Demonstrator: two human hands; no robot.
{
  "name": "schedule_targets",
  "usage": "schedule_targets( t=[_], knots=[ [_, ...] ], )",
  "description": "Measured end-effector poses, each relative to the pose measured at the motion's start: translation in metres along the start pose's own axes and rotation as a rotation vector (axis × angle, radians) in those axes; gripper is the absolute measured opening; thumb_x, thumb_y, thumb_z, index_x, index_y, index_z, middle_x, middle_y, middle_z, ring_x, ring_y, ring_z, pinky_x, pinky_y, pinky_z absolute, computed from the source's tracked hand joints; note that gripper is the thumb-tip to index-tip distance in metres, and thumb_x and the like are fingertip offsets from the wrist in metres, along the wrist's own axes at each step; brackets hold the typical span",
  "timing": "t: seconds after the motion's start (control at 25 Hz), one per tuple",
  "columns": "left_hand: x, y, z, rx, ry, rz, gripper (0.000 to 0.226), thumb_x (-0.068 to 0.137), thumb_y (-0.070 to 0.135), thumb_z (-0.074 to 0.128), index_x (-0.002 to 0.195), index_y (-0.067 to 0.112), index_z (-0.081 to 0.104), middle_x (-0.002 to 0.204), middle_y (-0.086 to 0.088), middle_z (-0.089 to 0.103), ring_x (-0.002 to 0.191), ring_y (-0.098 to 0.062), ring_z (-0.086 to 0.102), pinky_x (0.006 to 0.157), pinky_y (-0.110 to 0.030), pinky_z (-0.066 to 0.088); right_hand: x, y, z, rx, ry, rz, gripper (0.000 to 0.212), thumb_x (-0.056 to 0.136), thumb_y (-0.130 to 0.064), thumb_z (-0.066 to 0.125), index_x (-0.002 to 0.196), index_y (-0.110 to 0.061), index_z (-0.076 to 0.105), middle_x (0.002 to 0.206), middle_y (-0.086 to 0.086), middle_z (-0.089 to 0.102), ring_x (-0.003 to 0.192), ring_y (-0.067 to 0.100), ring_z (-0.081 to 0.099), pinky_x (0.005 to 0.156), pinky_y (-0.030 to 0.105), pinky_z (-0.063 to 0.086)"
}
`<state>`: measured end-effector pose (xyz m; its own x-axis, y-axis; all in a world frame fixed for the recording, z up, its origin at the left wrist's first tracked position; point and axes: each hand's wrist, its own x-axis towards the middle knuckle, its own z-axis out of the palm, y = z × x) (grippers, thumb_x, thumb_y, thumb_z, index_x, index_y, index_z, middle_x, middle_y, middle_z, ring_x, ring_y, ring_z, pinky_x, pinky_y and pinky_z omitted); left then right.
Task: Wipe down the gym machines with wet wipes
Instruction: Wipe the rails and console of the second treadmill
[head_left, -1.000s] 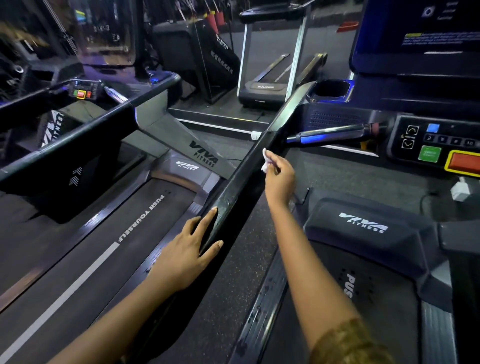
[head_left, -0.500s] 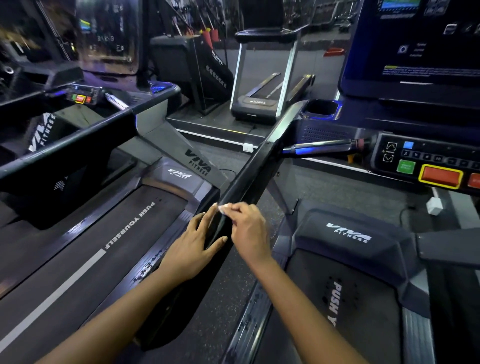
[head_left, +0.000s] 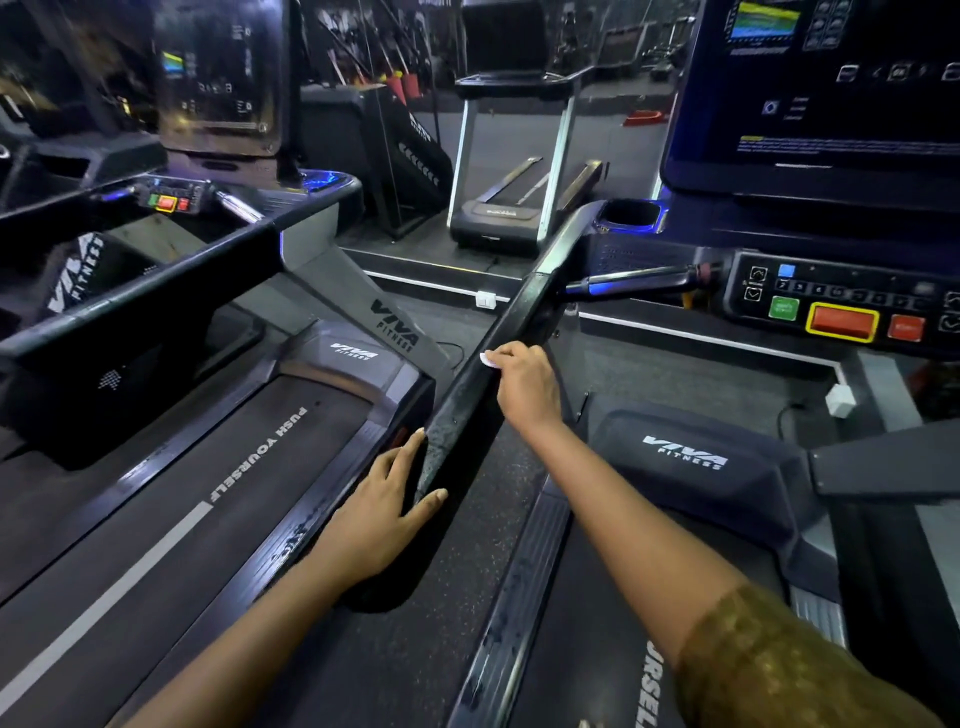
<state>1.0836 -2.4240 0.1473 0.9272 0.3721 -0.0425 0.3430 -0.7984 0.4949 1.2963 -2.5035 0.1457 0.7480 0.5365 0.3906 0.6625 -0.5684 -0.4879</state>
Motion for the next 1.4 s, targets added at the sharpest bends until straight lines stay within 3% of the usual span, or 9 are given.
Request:
schedule_targets(
  t=[0.24,0.32,0.44,0.52,0.6,0.88,1.04,1.24,1.4],
  knots=[
    [-0.003,0.004,0.004,0.098,0.059,-0.027,0.075,0.094,0.055,0.038,0.151,0.034,-0.006,0.154,-0.001,0.024,0.134,-0.023,0.039,0.103,-0.037,0.038,-0.072,-0.030,0.008,-0.048,0.135,-0.277,0.036,0.077,0.007,0.061,0.108,-0.008,0.068,0.094,0.009,0.063,0.076,0.028,0.054,0.053,0.029,0.050],
    [-0.004,0.006,0.004,0.115,0.050,-0.029,0.074,0.094,0.054,0.037,0.150,0.036,-0.008,0.153,-0.001,0.025,0.134,-0.023,0.039,0.102,-0.037,0.038,-0.096,-0.031,0.009,0.063,0.104,-0.355,0.039,0.076,0.004,0.062,0.111,-0.011,0.067,0.096,0.006,0.062,0.078,0.023,0.054,0.060,0.028,0.049],
    [-0.003,0.006,0.005,0.161,0.042,-0.021,0.072,0.094,0.056,0.036,0.148,0.041,-0.008,0.151,0.000,0.025,0.131,-0.023,0.041,0.100,-0.036,0.040,-0.097,-0.010,0.016,0.475,0.118,-0.087,0.035,0.082,0.001,0.054,0.108,-0.015,0.070,0.100,0.002,0.064,0.087,0.018,0.058,0.080,0.025,0.049],
    [-0.002,0.005,0.005,0.187,0.034,-0.023,0.069,0.094,0.057,0.035,0.148,0.044,-0.006,0.149,0.002,0.024,0.129,-0.023,0.043,0.098,-0.036,0.040,-0.076,0.008,0.026,0.702,0.242,0.289,0.033,0.086,0.003,0.051,0.107,-0.014,0.071,0.105,0.003,0.066,0.094,0.018,0.062,0.083,0.017,0.047],
    [-0.003,0.005,0.005,0.200,0.029,-0.033,0.067,0.094,0.056,0.035,0.148,0.045,-0.003,0.149,0.003,0.024,0.126,-0.023,0.044,0.096,-0.035,0.040,-0.058,0.017,0.036,0.824,0.348,0.481,0.036,0.086,0.007,0.049,0.107,-0.012,0.070,0.107,0.004,0.067,0.099,0.016,0.062,0.081,0.006,0.042],
    [-0.003,0.009,0.004,0.168,0.041,-0.041,0.067,0.095,0.051,0.040,0.149,0.043,0.001,0.147,0.001,0.028,0.122,-0.025,0.047,0.093,-0.032,0.038,-0.098,-0.022,0.062,0.826,0.500,0.339,0.035,0.078,0.014,0.053,0.101,-0.007,0.069,0.102,0.001,0.068,0.096,0.006,0.061,0.089,0.016,0.045],
    [-0.003,0.008,0.005,0.172,0.046,-0.031,0.069,0.094,0.051,0.041,0.149,0.043,0.001,0.146,0.001,0.029,0.122,-0.023,0.047,0.090,-0.029,0.037,-0.157,-0.040,0.066,0.898,0.419,0.263,0.036,0.076,0.017,0.057,0.096,-0.010,0.070,0.098,0.000,0.069,0.096,0.001,0.062,0.089,0.016,0.046],
    [-0.003,0.008,0.005,0.189,0.038,-0.048,0.067,0.094,0.052,0.038,0.148,0.045,-0.002,0.147,0.004,0.027,0.118,-0.021,0.049,0.084,-0.027,0.037,-0.087,0.017,0.084,1.174,0.445,0.753,0.031,0.087,0.009,0.052,0.098,-0.015,0.068,0.093,0.002,0.068,0.085,0.014,0.062,0.079,0.025,0.050],
    [-0.003,0.008,0.004,0.196,0.038,-0.058,0.067,0.095,0.053,0.038,0.148,0.047,-0.002,0.147,0.005,0.027,0.115,-0.021,0.051,0.083,-0.027,0.038,-0.046,0.027,0.092,1.188,0.391,0.801,0.023,0.090,0.008,0.043,0.099,0.006,0.064,0.094,0.009,0.063,0.086,0.017,0.057,0.079,0.022,0.046]
  ],
)
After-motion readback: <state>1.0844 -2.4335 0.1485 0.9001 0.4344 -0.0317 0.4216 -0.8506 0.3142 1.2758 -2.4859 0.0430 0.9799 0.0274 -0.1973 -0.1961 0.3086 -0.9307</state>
